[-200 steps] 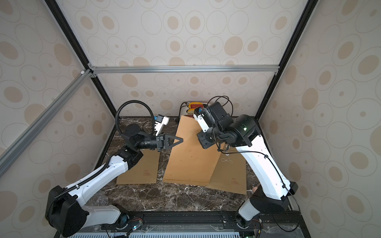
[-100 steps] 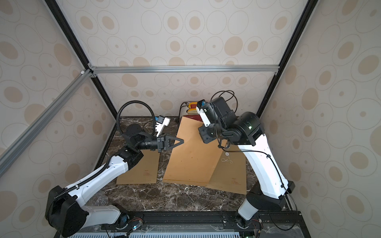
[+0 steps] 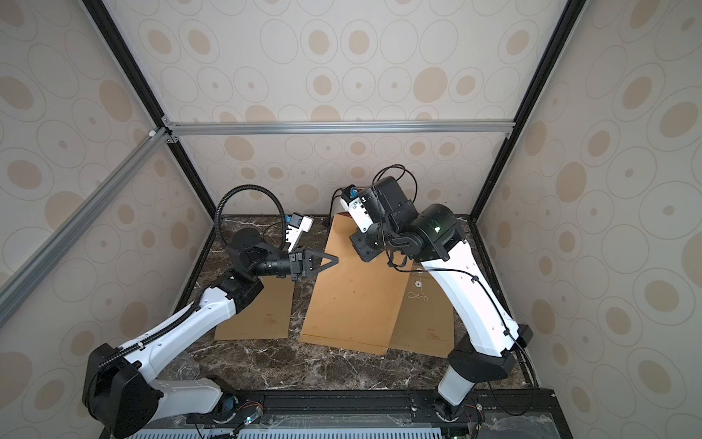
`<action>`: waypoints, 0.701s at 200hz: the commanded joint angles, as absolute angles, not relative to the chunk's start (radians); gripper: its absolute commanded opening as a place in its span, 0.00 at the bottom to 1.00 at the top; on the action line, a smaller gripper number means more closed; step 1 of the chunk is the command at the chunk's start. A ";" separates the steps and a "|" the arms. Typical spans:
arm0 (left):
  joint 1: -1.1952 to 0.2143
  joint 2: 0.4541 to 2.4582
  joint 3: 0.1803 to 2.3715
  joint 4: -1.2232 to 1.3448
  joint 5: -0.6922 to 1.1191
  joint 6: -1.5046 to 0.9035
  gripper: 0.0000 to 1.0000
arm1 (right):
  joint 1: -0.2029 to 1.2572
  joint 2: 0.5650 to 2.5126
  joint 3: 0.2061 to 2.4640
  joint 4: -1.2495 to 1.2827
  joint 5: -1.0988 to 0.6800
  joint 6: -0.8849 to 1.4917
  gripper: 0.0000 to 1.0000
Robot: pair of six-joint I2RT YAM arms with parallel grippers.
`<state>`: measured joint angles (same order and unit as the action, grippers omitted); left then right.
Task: Close the mouth of the file bag
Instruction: Close the file bag.
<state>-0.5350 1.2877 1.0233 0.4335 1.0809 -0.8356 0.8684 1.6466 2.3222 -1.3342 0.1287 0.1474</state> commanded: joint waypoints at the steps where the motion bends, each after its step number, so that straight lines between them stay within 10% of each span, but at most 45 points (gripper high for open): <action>1: -0.547 1.266 1.069 0.459 1.097 -0.810 0.00 | 0.882 1.595 2.304 -1.217 0.071 0.110 0.00; 140: -0.548 1.291 1.042 0.645 1.128 -0.942 0.00 | 0.892 1.451 1.971 -0.963 0.073 0.195 0.00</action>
